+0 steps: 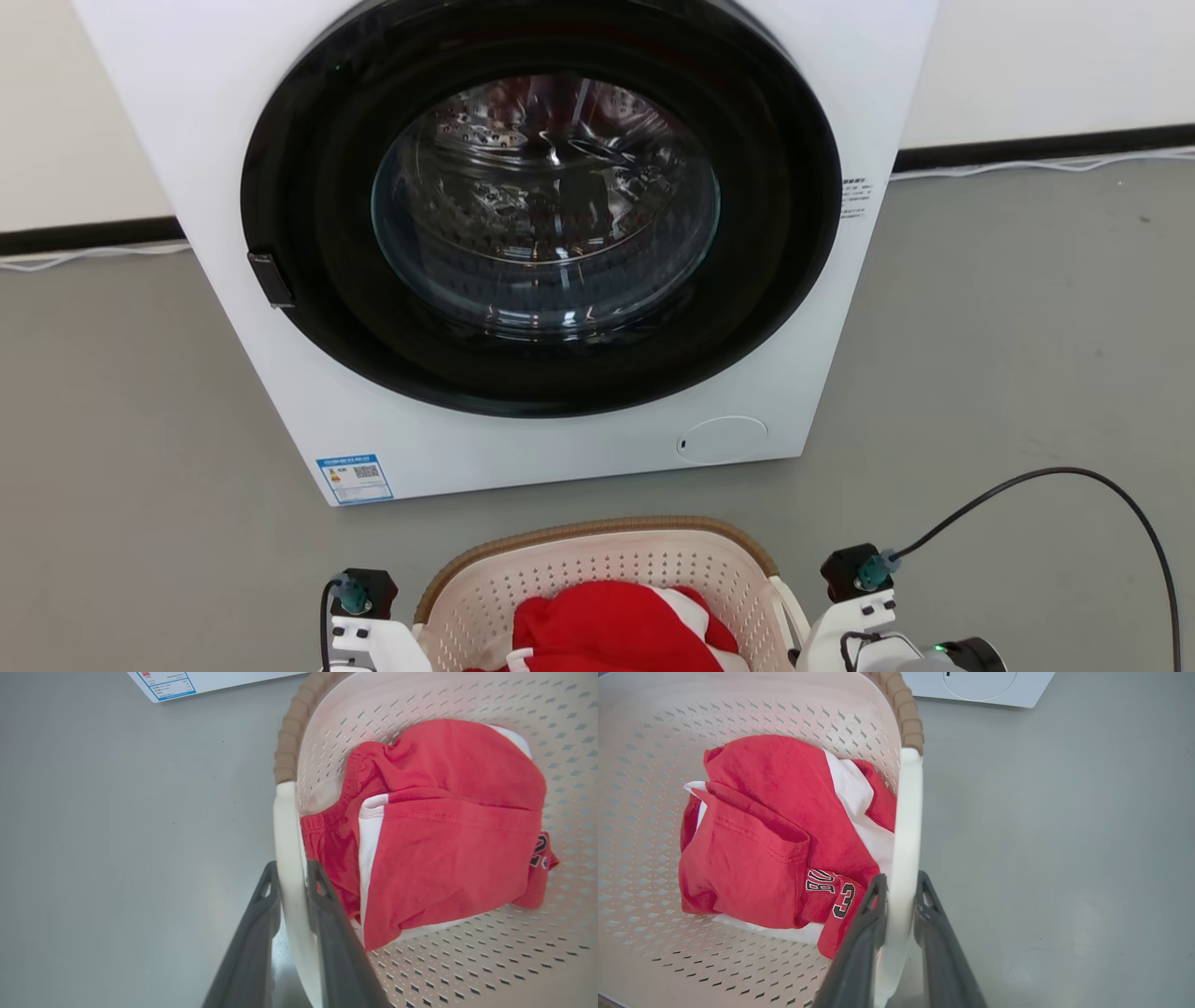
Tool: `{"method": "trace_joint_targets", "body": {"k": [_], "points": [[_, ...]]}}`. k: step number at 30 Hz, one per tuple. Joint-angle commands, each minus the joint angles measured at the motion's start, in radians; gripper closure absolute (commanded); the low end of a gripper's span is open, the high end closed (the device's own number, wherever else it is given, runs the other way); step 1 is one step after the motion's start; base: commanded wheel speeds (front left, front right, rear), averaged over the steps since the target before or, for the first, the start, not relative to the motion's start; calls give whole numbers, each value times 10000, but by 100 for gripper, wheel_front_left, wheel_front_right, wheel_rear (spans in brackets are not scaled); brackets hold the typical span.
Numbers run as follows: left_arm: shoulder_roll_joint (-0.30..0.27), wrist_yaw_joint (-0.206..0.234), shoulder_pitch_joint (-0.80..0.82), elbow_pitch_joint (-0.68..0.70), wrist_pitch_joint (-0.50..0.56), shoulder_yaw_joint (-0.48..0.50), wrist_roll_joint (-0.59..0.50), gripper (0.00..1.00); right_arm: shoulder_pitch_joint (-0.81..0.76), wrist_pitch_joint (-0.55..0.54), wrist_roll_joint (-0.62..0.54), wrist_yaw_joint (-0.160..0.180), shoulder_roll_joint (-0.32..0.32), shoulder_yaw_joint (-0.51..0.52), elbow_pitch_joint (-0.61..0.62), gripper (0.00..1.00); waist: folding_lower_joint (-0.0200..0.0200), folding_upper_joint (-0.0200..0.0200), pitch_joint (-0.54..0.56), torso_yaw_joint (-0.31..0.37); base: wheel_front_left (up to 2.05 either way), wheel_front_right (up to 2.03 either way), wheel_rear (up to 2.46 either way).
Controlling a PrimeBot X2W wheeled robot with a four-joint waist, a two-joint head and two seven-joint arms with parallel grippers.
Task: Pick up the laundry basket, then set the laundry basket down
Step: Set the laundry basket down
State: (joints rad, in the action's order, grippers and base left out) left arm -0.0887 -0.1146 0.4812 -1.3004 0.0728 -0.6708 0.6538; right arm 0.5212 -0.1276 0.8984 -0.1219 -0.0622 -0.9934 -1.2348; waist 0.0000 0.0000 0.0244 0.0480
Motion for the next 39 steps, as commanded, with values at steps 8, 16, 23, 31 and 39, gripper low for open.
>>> {"method": "trace_joint_targets", "body": {"k": [8,16,23,31,39], "points": [[-138,-24,770,151,-591,47,-54,100,579,654,7,-88,120,-245,87,100,0,0,-596,-25,0,0,0],[-217,17,1277,145,-933,-28,-115,100,986,1141,7,-88,120,-281,63,100,0,0,-1469,-72,0,0,0],[-439,79,1982,142,-1227,-111,-215,100,1507,1811,-98,-88,120,-388,134,100,0,0,-2631,-84,0,0,0],[-636,260,3062,212,-1799,-195,-372,100,2449,2680,-280,-88,120,-400,14,100,0,0,-4286,-91,0,0,0],[-801,313,3866,205,-2184,-266,-453,100,3294,3107,-354,-88,120,-363,-115,100,0,0,-5722,-8,0,0,0]]}}
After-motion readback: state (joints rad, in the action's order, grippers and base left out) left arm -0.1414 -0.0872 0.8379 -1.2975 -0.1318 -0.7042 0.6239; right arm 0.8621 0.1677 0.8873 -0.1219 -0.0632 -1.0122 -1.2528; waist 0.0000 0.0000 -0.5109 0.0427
